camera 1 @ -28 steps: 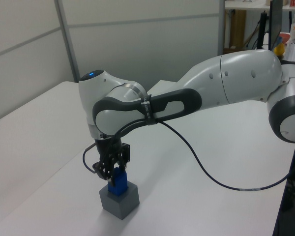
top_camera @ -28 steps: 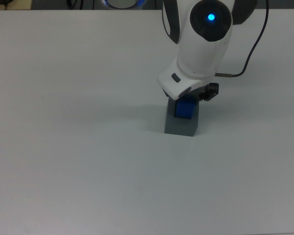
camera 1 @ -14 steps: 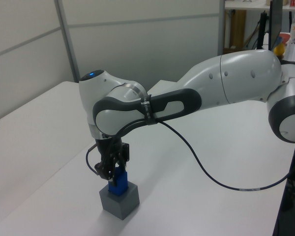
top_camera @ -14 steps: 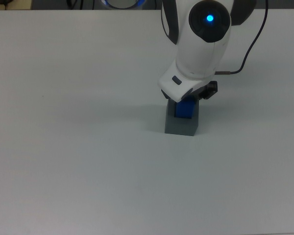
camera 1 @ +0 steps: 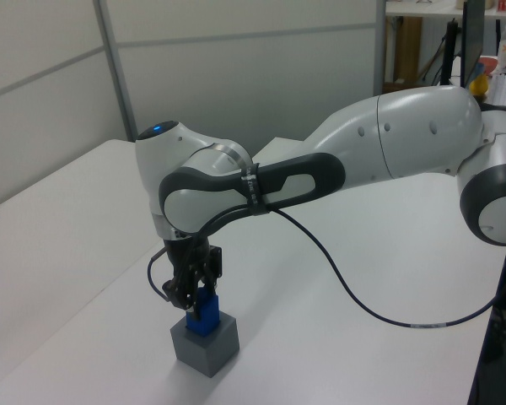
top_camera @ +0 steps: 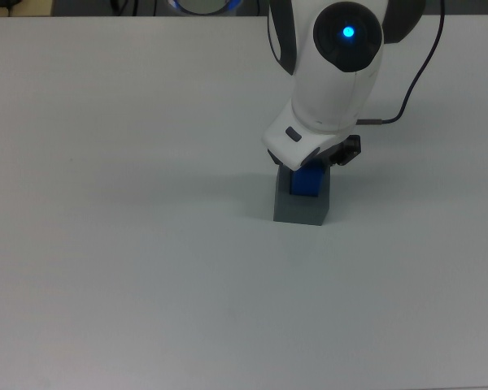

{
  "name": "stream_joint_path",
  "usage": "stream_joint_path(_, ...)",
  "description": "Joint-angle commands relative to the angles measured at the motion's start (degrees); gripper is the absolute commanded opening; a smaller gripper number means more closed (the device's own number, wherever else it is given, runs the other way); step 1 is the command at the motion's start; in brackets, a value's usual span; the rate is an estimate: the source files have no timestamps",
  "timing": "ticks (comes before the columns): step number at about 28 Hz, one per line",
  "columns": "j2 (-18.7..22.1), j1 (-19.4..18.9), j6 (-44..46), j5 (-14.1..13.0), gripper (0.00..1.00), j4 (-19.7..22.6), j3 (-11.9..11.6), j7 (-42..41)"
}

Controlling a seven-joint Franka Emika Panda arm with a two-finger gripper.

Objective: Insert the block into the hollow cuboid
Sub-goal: 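Open the gripper and raise it away from the cube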

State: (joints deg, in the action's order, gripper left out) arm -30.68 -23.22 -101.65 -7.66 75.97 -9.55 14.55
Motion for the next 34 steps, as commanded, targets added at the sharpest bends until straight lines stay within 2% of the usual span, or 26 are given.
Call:
stream_joint_path(1,-0.3,-0.4,1.8,-0.2,0.36,-0.5,-0.8,0.0)
stream_joint_path(5,-0.3,-0.3,1.8,-0.2,0.36,-0.3,-0.8,0.7)
stream_joint_path(6,-0.4,-0.2,1.7,-0.2,0.38,-0.3,-0.8,0.7)
stream_joint_path(7,-0.5,-0.2,1.5,-0.2,0.45,-0.3,-0.7,0.7)
stream_joint_path(8,-0.5,-0.2,1.4,-0.2,0.56,-0.2,-0.7,0.7)
stream_joint_path(9,-0.6,-0.2,1.3,-0.2,0.72,-0.2,-0.6,0.7)
stream_joint_path(10,-0.7,-0.2,1.3,-0.2,1.00,-0.2,-0.6,0.4)
stream_joint_path(15,-0.5,-0.2,1.3,1.2,1.00,-0.2,-0.7,0.2)
stream_joint_path(20,3.0,-0.2,1.7,1.6,1.00,-0.2,-1.4,0.1)
stream_joint_path(22,5.9,-0.2,2.5,2.8,1.00,0.6,-2.7,0.5)
stream_joint_path(26,10.8,-0.1,6.4,5.7,1.00,2.9,-2.8,0.6)
stream_joint_path(27,13.2,0.5,8.9,7.2,1.00,3.6,-2.8,0.1)
stream_joint_path(32,20.1,3.7,11.2,8.1,1.00,6.5,-2.6,-1.2)
stream_joint_path(33,23.6,5.4,11.3,8.2,1.00,9.0,-2.6,-3.7)
stream_joint_path(34,25.4,6.2,11.3,8.2,1.00,10.2,-2.6,-5.6)
